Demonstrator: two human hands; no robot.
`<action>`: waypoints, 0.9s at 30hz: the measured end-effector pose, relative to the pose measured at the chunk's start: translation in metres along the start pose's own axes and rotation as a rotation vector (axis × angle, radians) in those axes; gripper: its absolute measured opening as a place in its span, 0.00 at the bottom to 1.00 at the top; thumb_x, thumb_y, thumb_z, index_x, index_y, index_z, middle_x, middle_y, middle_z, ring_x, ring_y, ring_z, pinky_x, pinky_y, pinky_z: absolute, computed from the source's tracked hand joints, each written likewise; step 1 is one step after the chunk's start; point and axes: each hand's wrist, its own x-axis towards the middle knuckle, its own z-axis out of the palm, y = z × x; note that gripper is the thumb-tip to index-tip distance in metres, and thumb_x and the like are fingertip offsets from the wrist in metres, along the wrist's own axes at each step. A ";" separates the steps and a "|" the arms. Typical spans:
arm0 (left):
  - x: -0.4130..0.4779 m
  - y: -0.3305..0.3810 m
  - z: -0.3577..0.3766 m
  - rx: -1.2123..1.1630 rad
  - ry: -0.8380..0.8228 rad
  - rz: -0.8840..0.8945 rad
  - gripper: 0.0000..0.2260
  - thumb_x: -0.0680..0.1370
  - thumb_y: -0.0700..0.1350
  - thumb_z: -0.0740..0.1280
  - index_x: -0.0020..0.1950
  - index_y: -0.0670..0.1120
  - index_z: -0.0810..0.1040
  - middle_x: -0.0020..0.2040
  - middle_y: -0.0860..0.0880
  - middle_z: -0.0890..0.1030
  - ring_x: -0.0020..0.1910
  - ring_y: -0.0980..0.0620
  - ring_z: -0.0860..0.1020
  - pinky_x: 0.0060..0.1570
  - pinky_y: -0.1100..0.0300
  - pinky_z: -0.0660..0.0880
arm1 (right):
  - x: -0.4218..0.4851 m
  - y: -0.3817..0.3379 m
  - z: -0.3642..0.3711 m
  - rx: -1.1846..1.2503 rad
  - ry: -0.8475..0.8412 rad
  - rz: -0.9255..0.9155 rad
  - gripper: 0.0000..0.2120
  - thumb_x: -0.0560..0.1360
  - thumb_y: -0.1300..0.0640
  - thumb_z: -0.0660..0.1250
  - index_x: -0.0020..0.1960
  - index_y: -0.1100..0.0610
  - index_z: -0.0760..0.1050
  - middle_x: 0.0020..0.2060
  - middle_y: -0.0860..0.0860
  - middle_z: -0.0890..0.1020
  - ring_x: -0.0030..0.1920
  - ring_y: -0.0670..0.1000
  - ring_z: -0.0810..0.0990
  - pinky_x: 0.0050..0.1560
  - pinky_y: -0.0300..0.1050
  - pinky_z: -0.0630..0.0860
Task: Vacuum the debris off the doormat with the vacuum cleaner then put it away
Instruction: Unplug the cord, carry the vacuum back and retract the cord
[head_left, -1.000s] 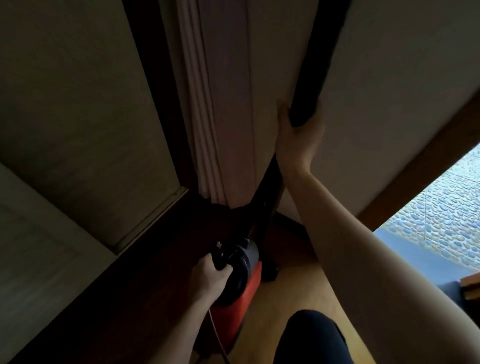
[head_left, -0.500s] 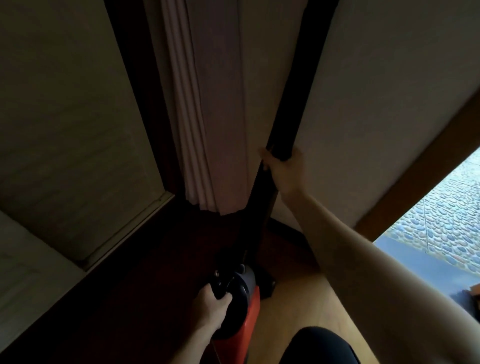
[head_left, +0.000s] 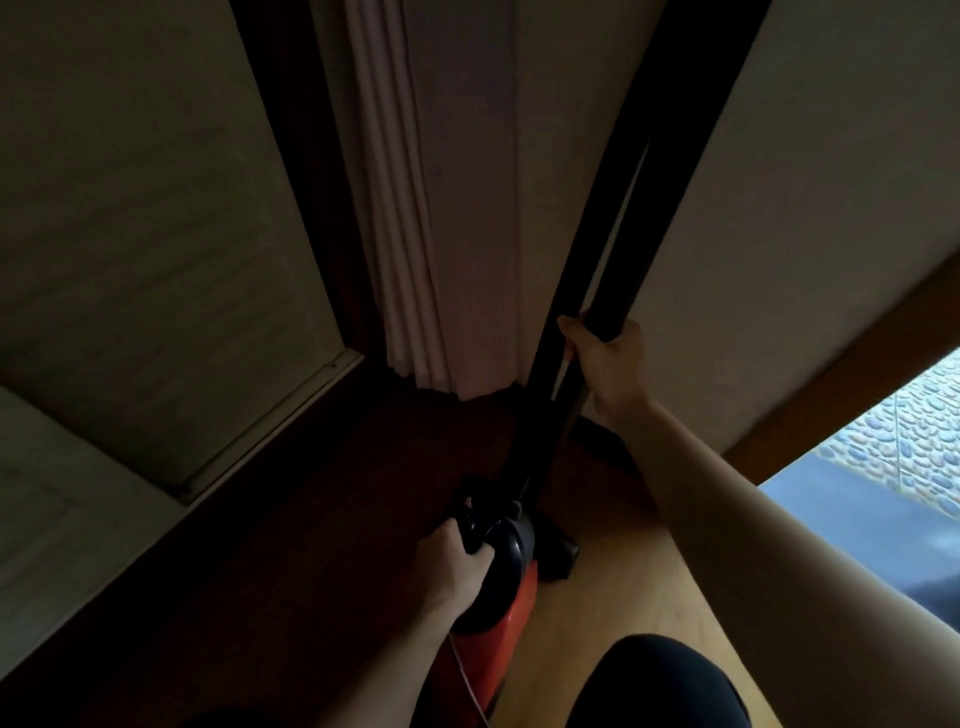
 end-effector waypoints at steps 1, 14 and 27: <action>0.002 0.001 0.002 0.011 0.000 0.002 0.14 0.77 0.49 0.68 0.60 0.46 0.78 0.55 0.48 0.82 0.53 0.48 0.82 0.45 0.62 0.75 | 0.001 0.002 -0.002 0.000 0.017 0.008 0.15 0.78 0.62 0.70 0.33 0.58 0.74 0.29 0.52 0.77 0.27 0.42 0.76 0.30 0.34 0.75; 0.003 -0.004 0.001 -0.038 -0.016 0.070 0.13 0.76 0.52 0.70 0.56 0.47 0.76 0.48 0.51 0.82 0.44 0.52 0.83 0.43 0.60 0.79 | -0.007 0.013 0.003 -0.042 0.044 -0.009 0.10 0.79 0.58 0.70 0.42 0.63 0.78 0.31 0.53 0.79 0.27 0.40 0.77 0.30 0.31 0.73; -0.011 -0.010 -0.030 -0.025 -0.015 0.079 0.16 0.82 0.54 0.60 0.63 0.45 0.77 0.58 0.48 0.79 0.60 0.49 0.77 0.54 0.63 0.68 | -0.008 0.040 -0.004 -0.056 -0.048 0.031 0.10 0.74 0.57 0.77 0.47 0.60 0.78 0.39 0.47 0.82 0.36 0.39 0.81 0.37 0.35 0.80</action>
